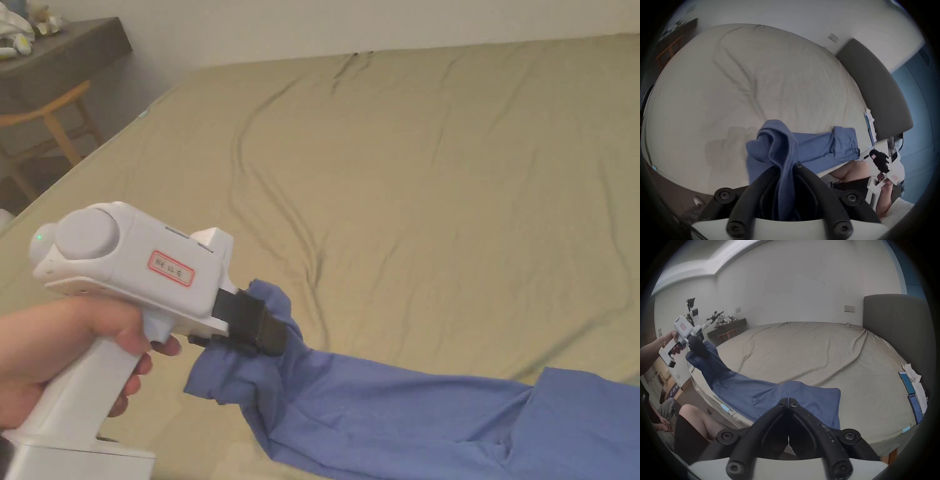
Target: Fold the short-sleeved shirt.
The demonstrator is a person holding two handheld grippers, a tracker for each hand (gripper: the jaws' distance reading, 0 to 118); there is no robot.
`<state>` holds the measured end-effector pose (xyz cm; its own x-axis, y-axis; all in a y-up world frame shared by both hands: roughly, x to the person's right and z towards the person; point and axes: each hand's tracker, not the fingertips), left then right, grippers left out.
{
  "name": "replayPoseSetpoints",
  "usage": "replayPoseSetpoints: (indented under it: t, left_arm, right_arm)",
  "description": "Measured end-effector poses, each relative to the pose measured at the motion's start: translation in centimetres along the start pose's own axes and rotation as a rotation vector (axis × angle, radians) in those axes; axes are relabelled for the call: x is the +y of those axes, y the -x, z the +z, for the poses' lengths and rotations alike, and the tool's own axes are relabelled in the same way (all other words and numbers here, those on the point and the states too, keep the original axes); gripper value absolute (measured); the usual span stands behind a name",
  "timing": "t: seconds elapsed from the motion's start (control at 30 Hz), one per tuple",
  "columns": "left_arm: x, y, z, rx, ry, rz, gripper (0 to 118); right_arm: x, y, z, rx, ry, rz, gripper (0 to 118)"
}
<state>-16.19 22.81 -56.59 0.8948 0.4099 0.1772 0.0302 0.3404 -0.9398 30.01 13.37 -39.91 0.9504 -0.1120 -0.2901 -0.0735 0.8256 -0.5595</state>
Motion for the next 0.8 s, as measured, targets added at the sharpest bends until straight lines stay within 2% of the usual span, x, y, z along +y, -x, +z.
replayPoseSetpoints:
  t: [0.13,0.23,0.27,0.37,0.4,0.5,0.53,0.57,0.6,0.73,0.77,0.8]
  left_arm:
    - [1.1,-4.1,-5.5,0.042,0.055,-0.029,4]
    - [1.5,-5.8,-10.0,0.056,0.094,0.017,8]
    - [1.5,-6.3,-11.6,0.086,0.114,0.043,22]
    - [1.3,-7.4,-14.6,0.082,0.121,0.074,98]
    - [1.2,-8.0,-15.1,0.067,0.155,0.062,103]
    - [1.0,-10.0,-13.5,0.025,0.112,-0.019,96]
    - [0.9,-9.9,-12.4,0.029,0.073,-0.033,88]
    - [0.8,-10.0,-11.4,0.054,0.044,-0.036,65]
    - [0.7,-9.4,-10.6,0.074,0.016,-0.034,36]
    - [-0.9,-7.7,-11.3,0.347,0.003,-0.032,1]
    - [-1.5,-7.5,-12.2,0.409,0.018,-0.078,0]
    - [-1.9,-7.5,-13.1,0.409,0.037,-0.113,0]
  right_arm:
    - [-0.6,-1.2,1.4,0.020,-0.027,-0.023,1]
    - [-0.8,-2.2,2.8,0.020,-0.046,-0.045,1]
    - [-0.9,-2.7,3.4,0.020,-0.052,-0.056,1]
    - [-1.6,-4.7,4.8,-0.001,-0.057,-0.093,1]
    - [-1.8,-5.2,5.0,-0.004,-0.056,-0.099,1]
    - [-2.2,-6.4,5.6,-0.027,-0.051,-0.113,1]
    - [-2.3,-6.6,5.6,-0.028,-0.048,-0.117,1]
    - [-2.3,-6.7,5.7,-0.027,-0.050,-0.122,1]
    - [-2.3,-6.7,5.7,-0.024,-0.053,-0.126,1]
    - [-2.2,-6.2,5.6,0.008,-0.065,-0.120,1]
    - [-2.2,-5.9,5.4,0.017,-0.064,-0.115,1]
    - [-2.2,-5.7,5.3,0.025,-0.062,-0.110,1]
